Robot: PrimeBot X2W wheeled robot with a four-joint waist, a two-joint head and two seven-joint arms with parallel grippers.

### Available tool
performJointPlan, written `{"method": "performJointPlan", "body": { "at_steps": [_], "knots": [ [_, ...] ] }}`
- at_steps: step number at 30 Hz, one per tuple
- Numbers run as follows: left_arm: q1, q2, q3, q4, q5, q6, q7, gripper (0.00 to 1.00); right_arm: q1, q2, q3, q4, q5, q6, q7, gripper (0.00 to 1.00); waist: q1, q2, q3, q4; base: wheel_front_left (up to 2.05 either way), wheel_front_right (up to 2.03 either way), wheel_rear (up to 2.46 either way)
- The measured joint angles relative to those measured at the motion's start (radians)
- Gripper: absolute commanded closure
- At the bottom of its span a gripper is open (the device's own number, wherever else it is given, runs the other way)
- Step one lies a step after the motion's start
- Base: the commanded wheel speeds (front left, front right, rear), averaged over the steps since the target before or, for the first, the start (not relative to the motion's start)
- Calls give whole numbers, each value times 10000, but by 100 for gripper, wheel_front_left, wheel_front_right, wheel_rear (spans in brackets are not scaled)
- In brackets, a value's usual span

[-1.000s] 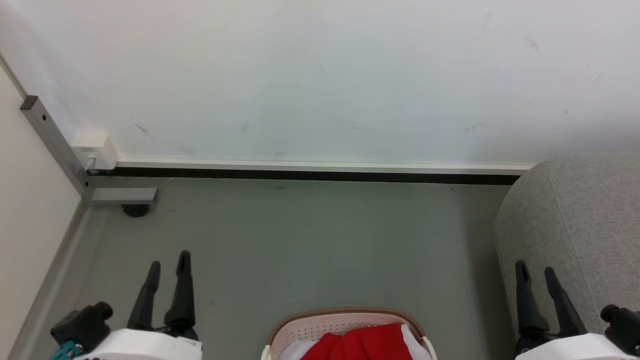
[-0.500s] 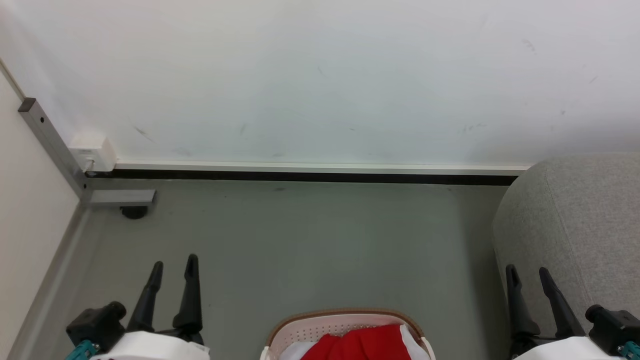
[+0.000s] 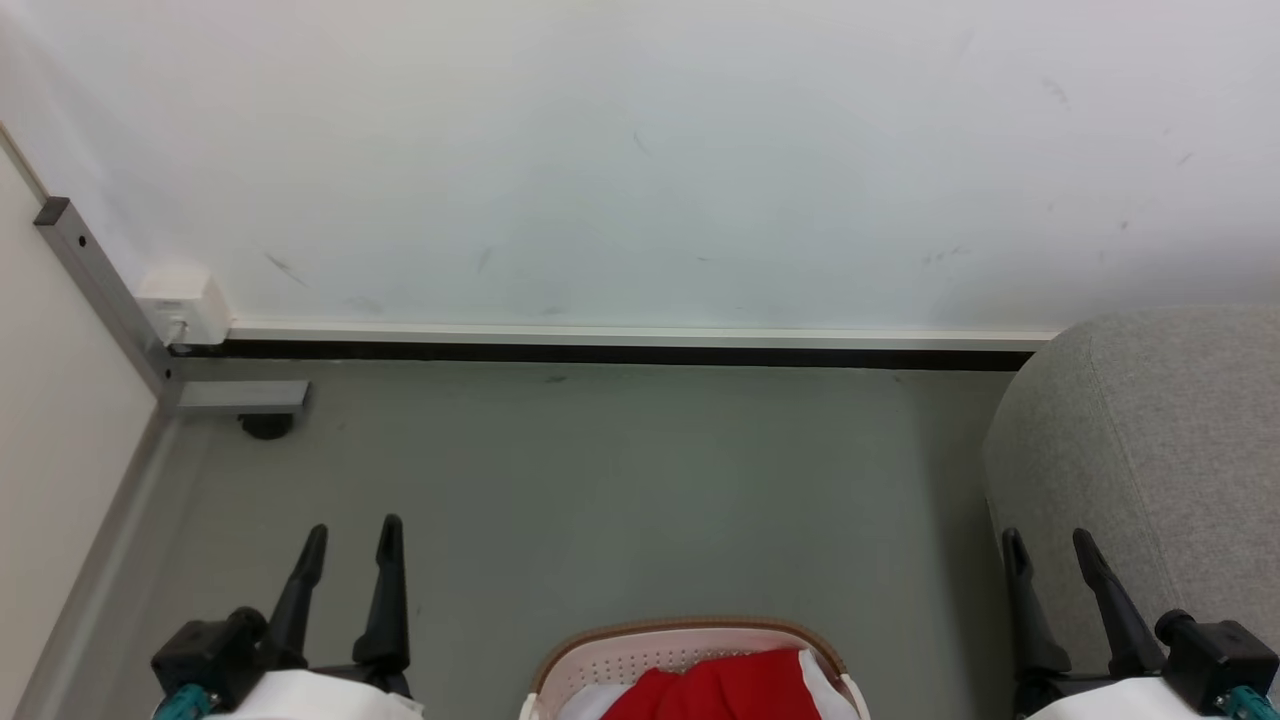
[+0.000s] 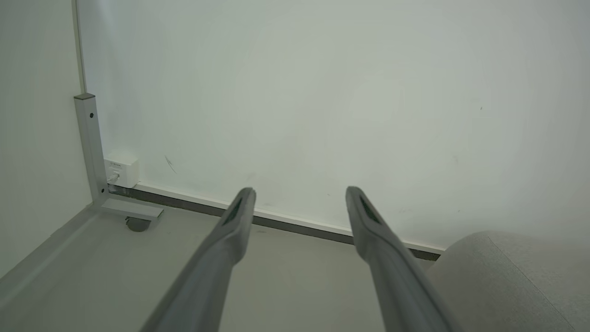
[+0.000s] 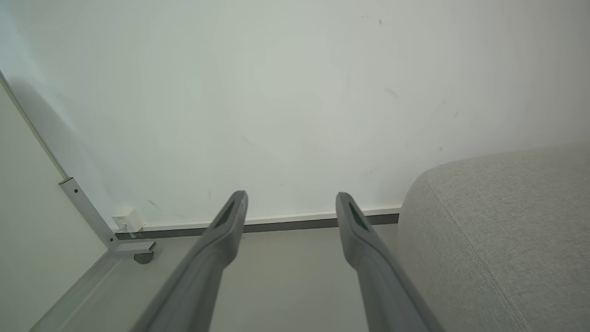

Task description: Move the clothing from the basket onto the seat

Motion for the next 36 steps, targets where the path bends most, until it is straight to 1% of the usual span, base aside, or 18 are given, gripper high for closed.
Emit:
{"method": "performJointPlan", "body": {
  "at_steps": [13, 25, 32, 36],
  "knots": [
    [-3, -29, 81, 115, 713, -132, -213, 0, -7, -12, 44, -77, -748, 0, -265, 0, 0, 0, -37, -42, 0, 0, 0],
    [-8, -40, 44, 123, 1590, -207, -464, 0, -17, -19, 173, -109, -1432, 0, -472, 0, 0, 0, -45, -63, 0, 0, 0],
    [-16, -42, 15, 113, 1931, -221, -598, 0, -39, -23, 226, -125, -1845, 0, -608, 0, 0, 0, -34, -83, 0, 0, 0],
    [-22, -42, 2, 100, 1956, -222, -619, 0, -54, -27, 232, -127, -1887, 0, -621, 0, 0, 0, -20, -87, 0, 0, 0]
  ]
}}
